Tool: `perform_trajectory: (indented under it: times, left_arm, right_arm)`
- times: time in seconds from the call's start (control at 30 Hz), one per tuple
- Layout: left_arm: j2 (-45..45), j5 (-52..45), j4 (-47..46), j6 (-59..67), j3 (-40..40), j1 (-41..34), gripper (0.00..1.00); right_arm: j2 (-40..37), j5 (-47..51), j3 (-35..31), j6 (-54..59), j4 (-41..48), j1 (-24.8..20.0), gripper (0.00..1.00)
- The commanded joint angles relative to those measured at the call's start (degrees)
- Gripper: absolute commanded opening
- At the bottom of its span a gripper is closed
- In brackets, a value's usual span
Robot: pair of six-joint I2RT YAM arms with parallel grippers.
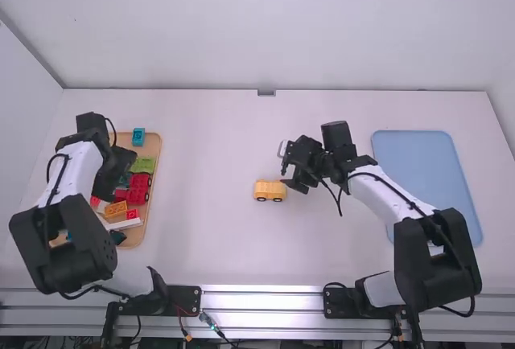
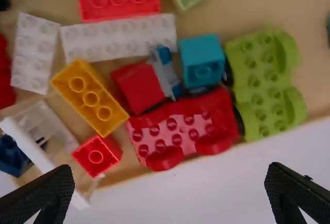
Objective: Assemble lego blocks to make yellow taxi
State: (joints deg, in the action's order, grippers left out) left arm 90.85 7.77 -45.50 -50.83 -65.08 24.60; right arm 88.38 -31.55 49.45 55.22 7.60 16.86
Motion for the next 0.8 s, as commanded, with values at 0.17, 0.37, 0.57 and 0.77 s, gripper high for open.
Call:
perform_trajectory:
  times: [0.17, 0.37, 0.57, 0.77]
  left_arm:
    - [-0.13, 1.9, -1.62, -2.64, 2.6, 6.14, 0.95]
    - [0.35, -2.19, -1.2, -0.26, 5.33, 11.82, 0.74]
    - [0.35, -5.92, 6.51, 1.95, 10.25, 11.96, 0.65]
    - [0.39, -6.69, 8.74, 3.04, 11.28, 11.93, 0.66]
  right_arm:
    - [-0.63, -0.07, 0.72, 0.57, -0.31, 0.02, 0.99]
    - [-0.63, -0.04, 0.72, 0.31, -2.29, 0.07, 0.99]
    - [-0.63, -0.07, 0.72, 0.35, -2.67, -0.02, 0.99]
    - [-0.63, -0.07, 0.72, 0.28, -2.43, -0.04, 0.99]
